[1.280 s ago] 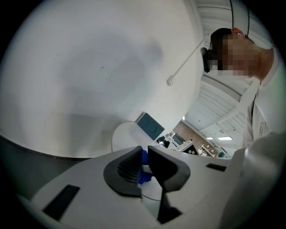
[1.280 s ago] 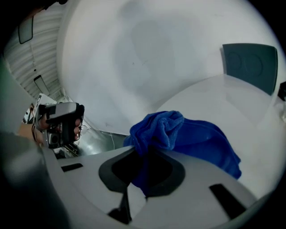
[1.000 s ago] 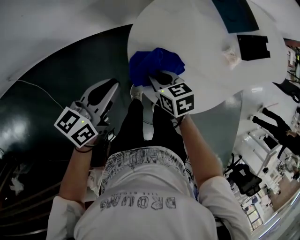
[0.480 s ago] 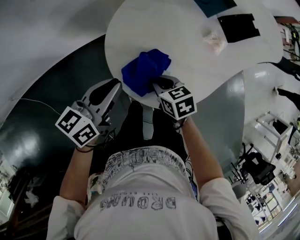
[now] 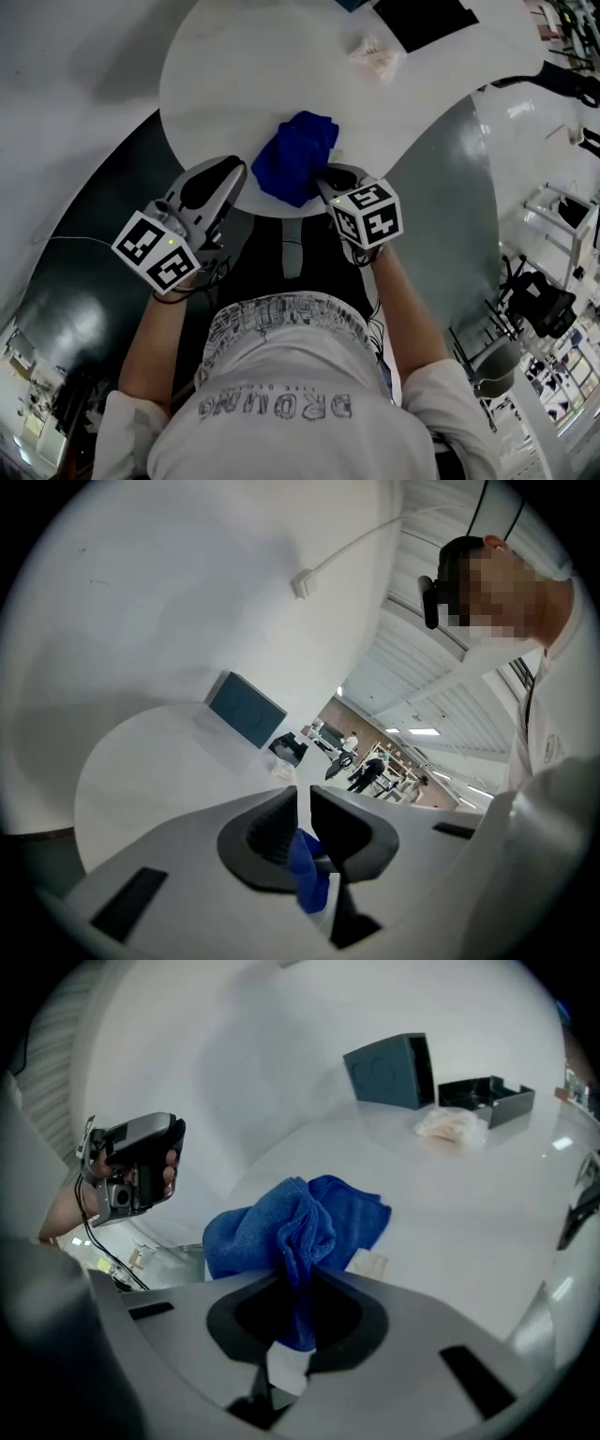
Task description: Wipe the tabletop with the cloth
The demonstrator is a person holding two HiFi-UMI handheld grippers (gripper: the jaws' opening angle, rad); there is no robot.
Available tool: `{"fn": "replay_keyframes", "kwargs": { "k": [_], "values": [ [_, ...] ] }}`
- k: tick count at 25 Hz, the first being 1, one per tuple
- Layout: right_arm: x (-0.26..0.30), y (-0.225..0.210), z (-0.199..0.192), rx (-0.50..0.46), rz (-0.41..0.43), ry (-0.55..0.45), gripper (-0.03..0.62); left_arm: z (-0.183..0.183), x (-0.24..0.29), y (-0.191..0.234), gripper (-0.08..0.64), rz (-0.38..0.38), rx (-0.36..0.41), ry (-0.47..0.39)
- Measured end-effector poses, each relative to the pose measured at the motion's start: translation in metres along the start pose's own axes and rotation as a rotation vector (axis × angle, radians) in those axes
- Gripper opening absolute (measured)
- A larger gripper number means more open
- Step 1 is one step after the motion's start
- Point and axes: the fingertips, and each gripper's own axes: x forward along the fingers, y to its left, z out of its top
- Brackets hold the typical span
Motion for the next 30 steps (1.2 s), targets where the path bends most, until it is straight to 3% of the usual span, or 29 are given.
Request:
{"fn": "replay_keyframes", "kwargs": {
  "k": [13,30],
  "values": [
    [-0.059,-0.061,-0.029,0.16,-0.127,-0.07,0.043,0.006,0.056,-0.048,0.06,-0.123,0.06,0.087],
    [-0.068,-0.079,-0.038,0.184,-0.132,-0.083,0.044,0.004,0.067,-0.064,0.06,-0.11,0.075,0.074]
  ]
}}
